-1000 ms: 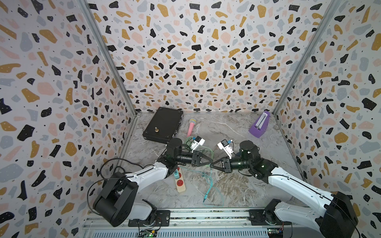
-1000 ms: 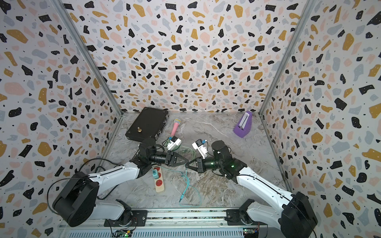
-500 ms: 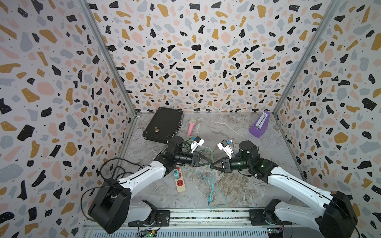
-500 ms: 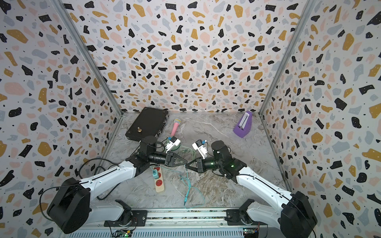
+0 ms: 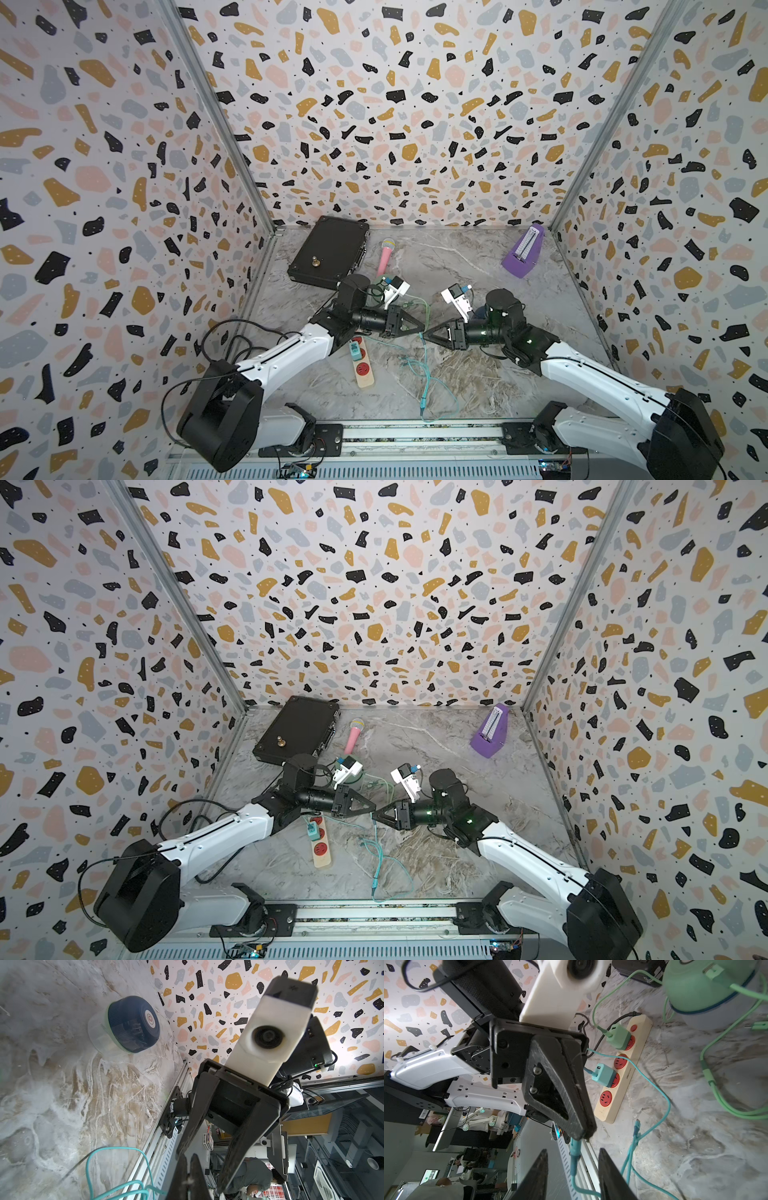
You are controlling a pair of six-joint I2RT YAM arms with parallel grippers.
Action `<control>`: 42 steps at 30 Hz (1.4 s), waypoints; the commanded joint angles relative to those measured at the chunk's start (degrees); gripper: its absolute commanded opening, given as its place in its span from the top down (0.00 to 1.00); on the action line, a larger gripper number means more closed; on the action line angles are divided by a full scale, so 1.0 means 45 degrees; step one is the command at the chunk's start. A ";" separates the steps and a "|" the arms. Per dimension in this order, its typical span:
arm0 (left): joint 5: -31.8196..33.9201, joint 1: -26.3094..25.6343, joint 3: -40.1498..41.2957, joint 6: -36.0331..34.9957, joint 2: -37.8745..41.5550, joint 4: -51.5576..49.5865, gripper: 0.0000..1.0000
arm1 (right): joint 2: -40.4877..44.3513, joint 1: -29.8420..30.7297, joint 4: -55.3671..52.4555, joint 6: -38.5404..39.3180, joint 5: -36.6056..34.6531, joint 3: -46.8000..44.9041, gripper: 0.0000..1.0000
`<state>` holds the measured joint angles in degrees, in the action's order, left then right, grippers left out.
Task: Charge the cordless meat grinders
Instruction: Pick up the charging cable from the center of the board.
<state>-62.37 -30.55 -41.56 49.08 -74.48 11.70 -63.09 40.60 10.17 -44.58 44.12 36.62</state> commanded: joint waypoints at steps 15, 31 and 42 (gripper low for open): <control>-0.0122 0.0267 -0.0375 0.0617 0.0242 0.0973 1.00 | -0.0694 0.0233 0.2364 -0.1354 0.0135 -0.0360 0.93; -0.0488 0.0499 -0.0237 0.0689 0.0403 0.1195 1.00 | -0.0130 0.0218 0.1731 -0.1367 0.0124 -0.0482 0.84; -0.0494 0.0535 -0.0126 0.0652 0.0615 0.1030 0.99 | -0.0263 0.0214 -0.0147 -0.0637 -0.0218 0.0202 1.00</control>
<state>-62.92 -28.49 -41.87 52.86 -73.82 14.28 -65.19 41.54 16.86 -50.15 44.91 35.20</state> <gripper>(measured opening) 0.047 0.068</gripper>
